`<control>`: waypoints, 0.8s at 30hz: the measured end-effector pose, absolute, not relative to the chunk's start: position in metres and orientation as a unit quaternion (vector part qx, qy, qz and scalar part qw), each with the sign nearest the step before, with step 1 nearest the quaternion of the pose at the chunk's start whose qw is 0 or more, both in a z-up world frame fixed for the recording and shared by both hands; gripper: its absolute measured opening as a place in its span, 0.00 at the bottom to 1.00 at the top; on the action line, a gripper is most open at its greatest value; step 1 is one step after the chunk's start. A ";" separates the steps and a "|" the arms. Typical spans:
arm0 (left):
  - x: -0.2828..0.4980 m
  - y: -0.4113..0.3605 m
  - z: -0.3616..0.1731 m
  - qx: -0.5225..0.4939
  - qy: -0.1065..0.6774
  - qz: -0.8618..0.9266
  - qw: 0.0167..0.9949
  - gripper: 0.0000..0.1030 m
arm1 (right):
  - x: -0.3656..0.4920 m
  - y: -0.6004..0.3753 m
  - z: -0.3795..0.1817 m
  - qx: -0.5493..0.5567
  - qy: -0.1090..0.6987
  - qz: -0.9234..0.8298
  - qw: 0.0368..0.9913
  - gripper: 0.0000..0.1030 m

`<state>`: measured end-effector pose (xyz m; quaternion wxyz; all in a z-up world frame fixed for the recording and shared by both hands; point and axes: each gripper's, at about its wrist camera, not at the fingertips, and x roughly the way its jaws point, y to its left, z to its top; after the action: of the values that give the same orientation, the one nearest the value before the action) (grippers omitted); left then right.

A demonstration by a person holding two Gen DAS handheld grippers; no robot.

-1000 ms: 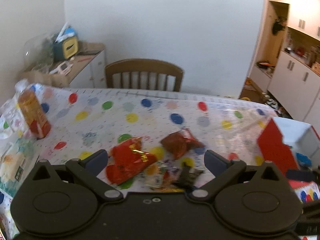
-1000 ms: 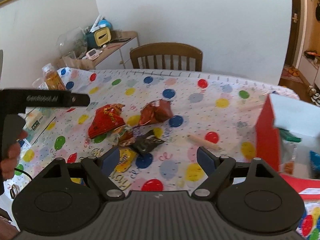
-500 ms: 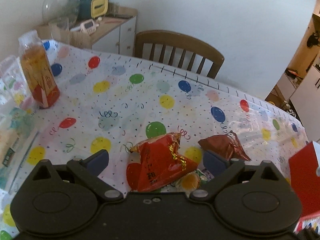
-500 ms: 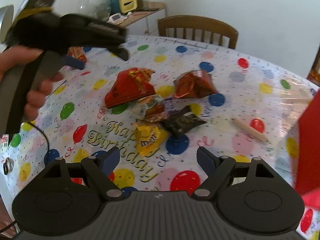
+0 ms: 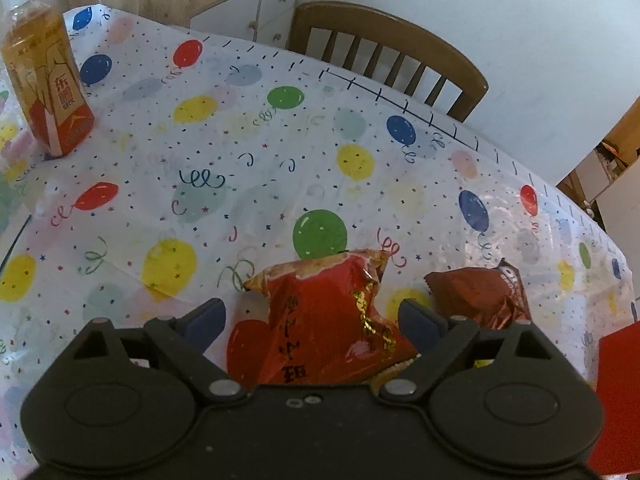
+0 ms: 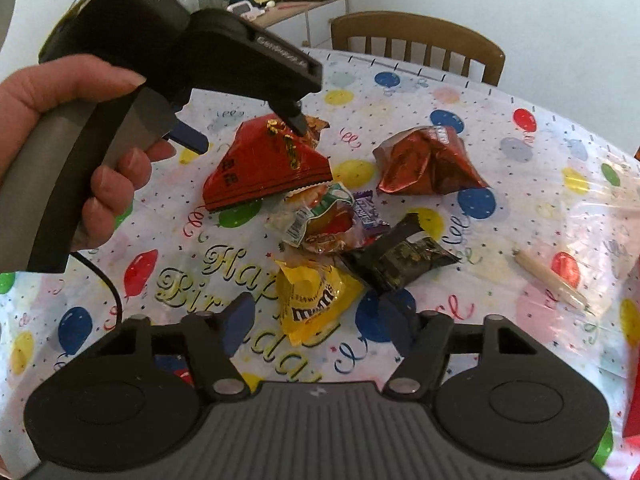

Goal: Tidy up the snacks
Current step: 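Grasp the red chip bag with the left tool while the right tool grasps the yellow M&M's bag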

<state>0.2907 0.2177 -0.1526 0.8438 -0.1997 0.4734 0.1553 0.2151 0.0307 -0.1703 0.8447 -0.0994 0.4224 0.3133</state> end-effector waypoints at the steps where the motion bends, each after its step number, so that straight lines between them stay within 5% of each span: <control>1: 0.293 0.218 -0.155 -0.199 0.476 0.156 0.843 0.90 | 0.217 0.033 -0.173 -0.101 0.423 0.313 0.844 0.65; 12: 0.304 0.218 -0.169 -0.213 0.490 0.151 0.832 0.74 | 0.222 0.053 -0.186 -0.125 0.424 0.307 0.843 0.42; 24: 0.299 0.215 -0.163 -0.202 0.487 0.140 0.838 0.57 | 0.217 0.047 -0.180 -0.121 0.419 0.308 0.845 0.28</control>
<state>0.2990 0.2147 -0.1632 0.8381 -0.2021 0.4871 0.1396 0.2166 0.0468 -0.1803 0.8454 -0.1214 0.4187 0.3085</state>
